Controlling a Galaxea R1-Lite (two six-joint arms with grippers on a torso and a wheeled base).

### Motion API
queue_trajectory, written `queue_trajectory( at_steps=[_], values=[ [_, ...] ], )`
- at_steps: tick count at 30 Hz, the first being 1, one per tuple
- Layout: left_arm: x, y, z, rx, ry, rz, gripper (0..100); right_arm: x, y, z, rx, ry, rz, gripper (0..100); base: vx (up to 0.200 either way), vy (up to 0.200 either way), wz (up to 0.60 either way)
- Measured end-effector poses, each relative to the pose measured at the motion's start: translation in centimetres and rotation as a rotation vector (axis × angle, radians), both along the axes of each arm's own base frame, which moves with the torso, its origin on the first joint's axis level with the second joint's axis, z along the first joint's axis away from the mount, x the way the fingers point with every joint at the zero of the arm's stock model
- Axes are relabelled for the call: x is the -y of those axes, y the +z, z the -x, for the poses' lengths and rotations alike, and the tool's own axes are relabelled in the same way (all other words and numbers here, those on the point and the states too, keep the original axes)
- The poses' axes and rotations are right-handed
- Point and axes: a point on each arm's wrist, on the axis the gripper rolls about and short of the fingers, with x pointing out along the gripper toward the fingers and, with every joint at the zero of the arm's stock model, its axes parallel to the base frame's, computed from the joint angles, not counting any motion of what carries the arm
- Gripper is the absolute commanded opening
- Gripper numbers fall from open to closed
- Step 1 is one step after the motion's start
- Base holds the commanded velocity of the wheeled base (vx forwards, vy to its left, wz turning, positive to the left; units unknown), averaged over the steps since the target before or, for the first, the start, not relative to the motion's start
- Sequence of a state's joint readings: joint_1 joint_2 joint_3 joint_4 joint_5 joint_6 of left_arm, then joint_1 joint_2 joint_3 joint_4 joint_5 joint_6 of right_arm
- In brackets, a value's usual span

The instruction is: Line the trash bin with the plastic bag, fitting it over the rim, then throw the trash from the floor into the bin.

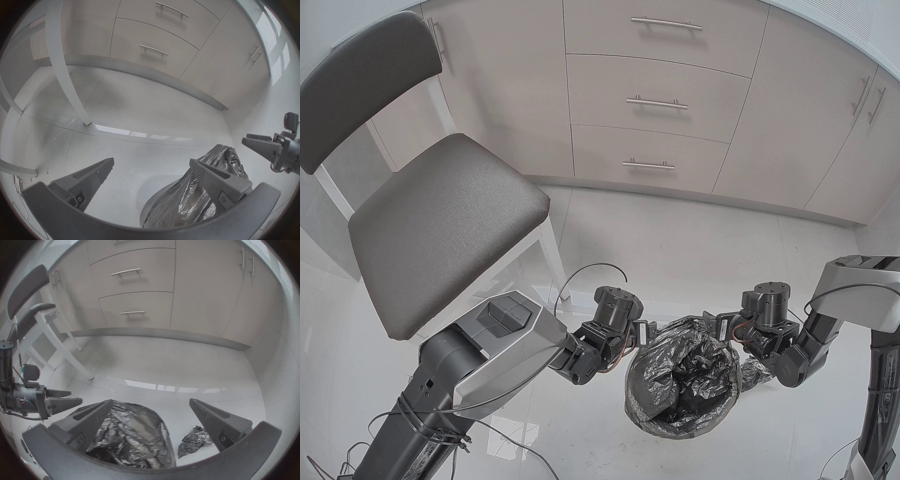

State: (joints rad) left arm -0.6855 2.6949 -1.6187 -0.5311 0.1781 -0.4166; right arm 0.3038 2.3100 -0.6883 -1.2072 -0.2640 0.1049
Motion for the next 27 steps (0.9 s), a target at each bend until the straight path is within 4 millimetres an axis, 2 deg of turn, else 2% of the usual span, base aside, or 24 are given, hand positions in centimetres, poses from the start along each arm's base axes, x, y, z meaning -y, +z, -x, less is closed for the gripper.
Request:
queue_trajectory(
  at_steps=[4, 12, 27],
  values=[
    [0.0, -0.1, 0.0, -0.002, 0.000, -0.001, 100, -1.1, -0.3, 0.4, -0.009, 0.031, 0.000, 100, 0.000, 0.000, 0.00],
    [0.0, -0.2, 0.0, -0.003, 0.000, -0.002, 100, -1.7, -1.2, 1.2, -0.043, 0.054, 0.009, 100, 0.000, 0.000, 0.00],
    [0.0, -0.2, 0.0, -0.004, 0.000, -0.002, 100, -0.8, -2.5, 0.3, -0.056, 0.013, 0.015, 100, 0.000, 0.000, 0.00]
  ],
)
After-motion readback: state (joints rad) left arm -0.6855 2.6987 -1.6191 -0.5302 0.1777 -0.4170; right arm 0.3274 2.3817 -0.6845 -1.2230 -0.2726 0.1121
